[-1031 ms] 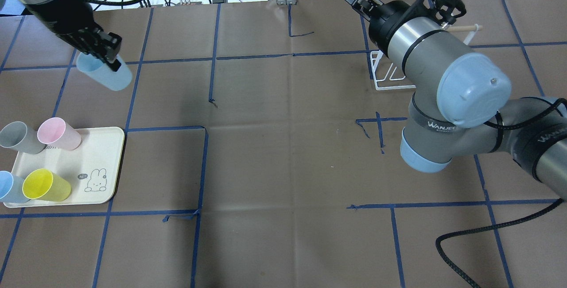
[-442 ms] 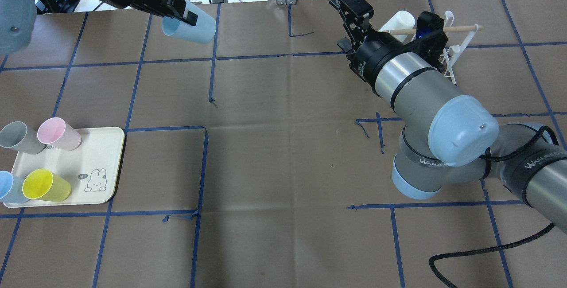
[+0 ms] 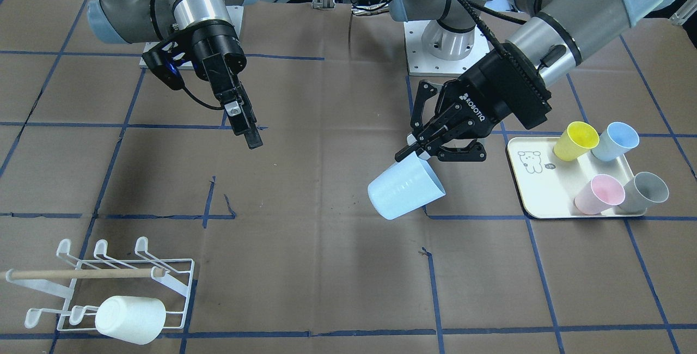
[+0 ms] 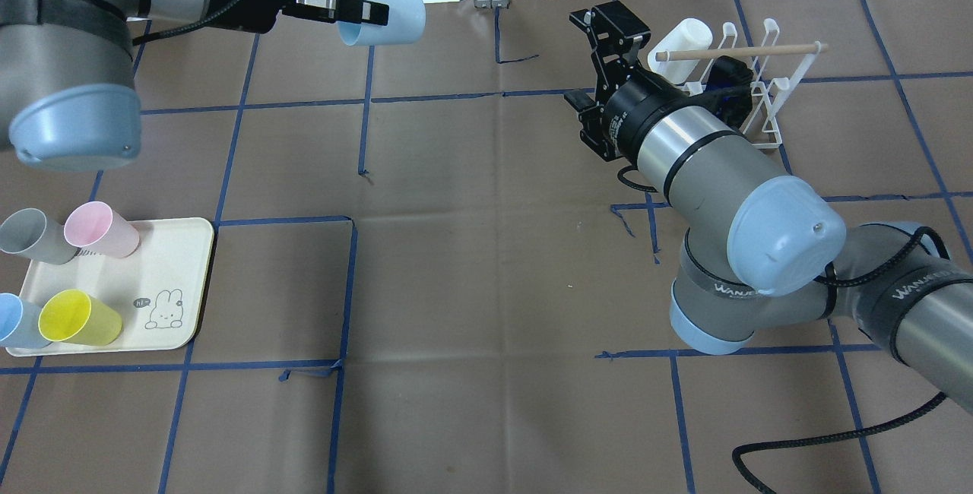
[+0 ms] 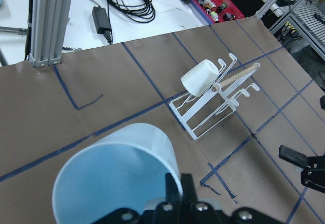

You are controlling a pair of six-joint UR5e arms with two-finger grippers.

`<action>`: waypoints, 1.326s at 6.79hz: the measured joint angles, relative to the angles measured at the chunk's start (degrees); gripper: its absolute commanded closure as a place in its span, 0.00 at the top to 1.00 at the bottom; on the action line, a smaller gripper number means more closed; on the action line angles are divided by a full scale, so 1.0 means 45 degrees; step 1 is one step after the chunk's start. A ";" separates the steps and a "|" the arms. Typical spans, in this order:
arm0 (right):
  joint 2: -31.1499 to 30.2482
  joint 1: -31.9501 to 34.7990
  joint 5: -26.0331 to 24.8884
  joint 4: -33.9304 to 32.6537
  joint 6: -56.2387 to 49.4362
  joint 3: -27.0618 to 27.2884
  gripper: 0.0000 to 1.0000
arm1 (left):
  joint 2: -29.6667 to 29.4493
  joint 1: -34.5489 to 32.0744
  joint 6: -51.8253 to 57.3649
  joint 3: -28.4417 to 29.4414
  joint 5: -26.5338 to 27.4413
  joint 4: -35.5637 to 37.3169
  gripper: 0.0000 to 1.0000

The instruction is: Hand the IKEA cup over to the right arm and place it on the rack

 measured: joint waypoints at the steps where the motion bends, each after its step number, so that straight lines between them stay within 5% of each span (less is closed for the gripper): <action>1: -0.0041 0.0157 -0.0076 0.1124 0.0109 0.0061 1.00 | -0.0057 -0.0007 -0.0003 -0.1186 -0.0658 0.2003 0.02; 5: -0.0078 0.0735 -0.0053 0.3355 0.0313 -0.0580 1.00 | -0.0672 -0.0039 -0.0221 -0.4374 -0.1827 0.8311 0.03; 9: 0.0371 0.1777 -0.0048 0.4140 0.1314 -0.1427 1.00 | -0.1289 -0.0405 -0.1268 -0.4756 -0.1879 1.1000 0.04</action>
